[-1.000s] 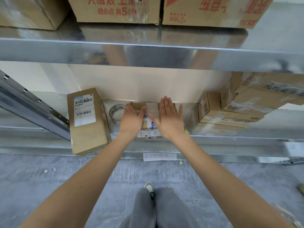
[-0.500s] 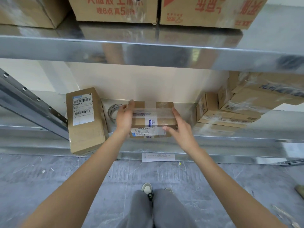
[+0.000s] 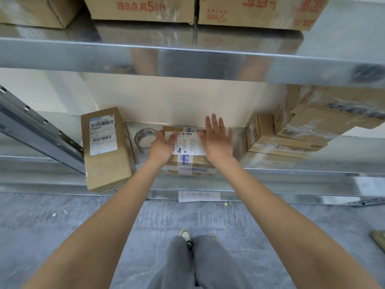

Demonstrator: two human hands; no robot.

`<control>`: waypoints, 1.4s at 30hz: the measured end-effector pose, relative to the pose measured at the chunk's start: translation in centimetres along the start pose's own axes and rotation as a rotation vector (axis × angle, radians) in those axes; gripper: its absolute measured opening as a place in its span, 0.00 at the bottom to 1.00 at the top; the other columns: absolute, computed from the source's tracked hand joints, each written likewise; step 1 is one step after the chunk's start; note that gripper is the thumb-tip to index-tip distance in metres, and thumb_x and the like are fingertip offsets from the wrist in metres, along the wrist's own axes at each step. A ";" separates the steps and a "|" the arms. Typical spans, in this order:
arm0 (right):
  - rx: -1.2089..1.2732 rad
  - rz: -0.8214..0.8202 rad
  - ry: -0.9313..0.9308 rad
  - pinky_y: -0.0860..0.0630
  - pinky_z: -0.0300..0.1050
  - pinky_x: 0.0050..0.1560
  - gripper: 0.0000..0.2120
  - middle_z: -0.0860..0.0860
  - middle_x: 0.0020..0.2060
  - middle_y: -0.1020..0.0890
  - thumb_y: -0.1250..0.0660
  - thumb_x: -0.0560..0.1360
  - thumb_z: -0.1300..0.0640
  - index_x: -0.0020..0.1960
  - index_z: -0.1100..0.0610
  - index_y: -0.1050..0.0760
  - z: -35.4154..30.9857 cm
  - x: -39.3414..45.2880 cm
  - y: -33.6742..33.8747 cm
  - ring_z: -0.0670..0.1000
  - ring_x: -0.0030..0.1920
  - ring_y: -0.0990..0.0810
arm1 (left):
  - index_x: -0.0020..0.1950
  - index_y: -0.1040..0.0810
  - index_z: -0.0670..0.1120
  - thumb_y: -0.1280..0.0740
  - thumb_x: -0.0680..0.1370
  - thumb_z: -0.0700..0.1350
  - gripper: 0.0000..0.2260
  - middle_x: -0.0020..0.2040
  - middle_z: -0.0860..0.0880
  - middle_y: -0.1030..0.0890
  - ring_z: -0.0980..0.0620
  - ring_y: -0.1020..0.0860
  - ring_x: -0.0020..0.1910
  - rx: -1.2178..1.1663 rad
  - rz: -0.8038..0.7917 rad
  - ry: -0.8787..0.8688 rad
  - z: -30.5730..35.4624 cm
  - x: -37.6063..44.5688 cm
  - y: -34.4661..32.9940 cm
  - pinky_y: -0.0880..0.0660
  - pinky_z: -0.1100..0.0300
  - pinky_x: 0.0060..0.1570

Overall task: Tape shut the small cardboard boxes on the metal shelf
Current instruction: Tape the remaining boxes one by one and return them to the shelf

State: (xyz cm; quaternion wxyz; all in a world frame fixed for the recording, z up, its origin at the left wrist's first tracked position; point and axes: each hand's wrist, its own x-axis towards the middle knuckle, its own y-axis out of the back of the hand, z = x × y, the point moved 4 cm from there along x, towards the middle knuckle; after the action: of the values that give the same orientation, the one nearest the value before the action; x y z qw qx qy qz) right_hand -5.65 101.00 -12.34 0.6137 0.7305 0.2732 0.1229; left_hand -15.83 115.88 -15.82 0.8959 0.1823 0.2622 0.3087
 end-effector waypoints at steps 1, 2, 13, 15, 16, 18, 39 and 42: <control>0.019 -0.019 0.043 0.58 0.59 0.76 0.30 0.49 0.79 0.57 0.58 0.83 0.42 0.79 0.54 0.59 -0.4 0.2 0.0 0.51 0.78 0.58 | 0.66 0.33 0.42 0.42 0.80 0.61 0.25 0.56 0.45 0.21 0.47 0.24 0.49 -0.003 0.007 -0.004 -0.1 0.0 -0.1 0.32 0.56 0.48; 0.029 -0.045 0.072 0.61 0.59 0.76 0.31 0.49 0.79 0.58 0.59 0.82 0.40 0.79 0.55 0.60 -0.6 0.2 -0.2 0.49 0.78 0.60 | 0.65 0.32 0.43 0.41 0.80 0.61 0.24 0.54 0.46 0.21 0.50 0.24 0.45 -0.003 0.017 -0.004 -0.1 -0.1 -0.2 0.32 0.57 0.46; 0.045 0.058 0.228 0.66 0.53 0.75 0.38 0.50 0.79 0.58 0.58 0.79 0.34 0.79 0.57 0.58 -0.4 -11.0 -4.5 0.47 0.77 0.64 | 0.58 0.34 0.45 0.43 0.80 0.63 0.21 0.50 0.47 0.25 0.49 0.27 0.43 0.085 -0.020 0.005 0.4 0.5 -0.5 0.34 0.55 0.45; 0.059 0.073 0.224 0.64 0.52 0.76 0.35 0.50 0.78 0.59 0.53 0.81 0.39 0.79 0.57 0.59 -0.4 -11.0 -4.9 0.47 0.77 0.64 | 0.61 0.31 0.44 0.42 0.80 0.62 0.23 0.51 0.48 0.25 0.48 0.27 0.46 0.083 -0.034 0.004 0.6 0.7 -0.5 0.35 0.56 0.46; 0.099 0.094 0.235 0.61 0.53 0.77 0.33 0.50 0.79 0.57 0.50 0.82 0.42 0.79 0.56 0.57 -0.5 -10.7 -4.7 0.47 0.77 0.63 | 0.62 0.31 0.43 0.42 0.80 0.62 0.24 0.51 0.48 0.25 0.48 0.28 0.47 0.082 -0.037 0.006 0.7 0.9 -0.5 0.35 0.57 0.47; 0.221 0.138 0.267 0.55 0.55 0.78 0.30 0.49 0.79 0.51 0.44 0.82 0.48 0.79 0.55 0.51 0.1 -10.2 -4.2 0.47 0.78 0.59 | 0.64 0.30 0.43 0.41 0.80 0.62 0.24 0.52 0.49 0.25 0.48 0.27 0.48 0.068 -0.040 0.016 0.8 0.9 -0.5 0.35 0.58 0.47; 0.197 0.161 -0.047 0.40 0.57 0.72 0.28 0.53 0.78 0.45 0.53 0.83 0.42 0.79 0.51 0.54 0.5 0.4 1.3 0.56 0.76 0.45 | 0.64 0.24 0.38 0.42 0.74 0.72 0.39 0.57 0.41 0.19 0.41 0.22 0.57 -0.192 0.089 0.149 0.7 -0.4 1.0 0.31 0.55 0.47; 0.020 0.104 0.170 0.57 0.61 0.76 0.26 0.45 0.79 0.55 0.57 0.83 0.43 0.79 0.48 0.56 -1.6 0.9 0.8 0.49 0.78 0.59 | 0.66 0.25 0.41 0.42 0.76 0.70 0.35 0.64 0.40 0.22 0.41 0.25 0.62 -0.182 0.104 0.172 1.6 1.4 0.8 0.30 0.54 0.58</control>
State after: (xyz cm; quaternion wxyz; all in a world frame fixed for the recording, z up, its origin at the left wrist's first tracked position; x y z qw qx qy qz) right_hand -5.55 102.70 -11.36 0.5737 0.7367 0.2873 0.2136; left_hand -14.29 117.16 -14.62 0.8658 0.0865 0.2992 0.3917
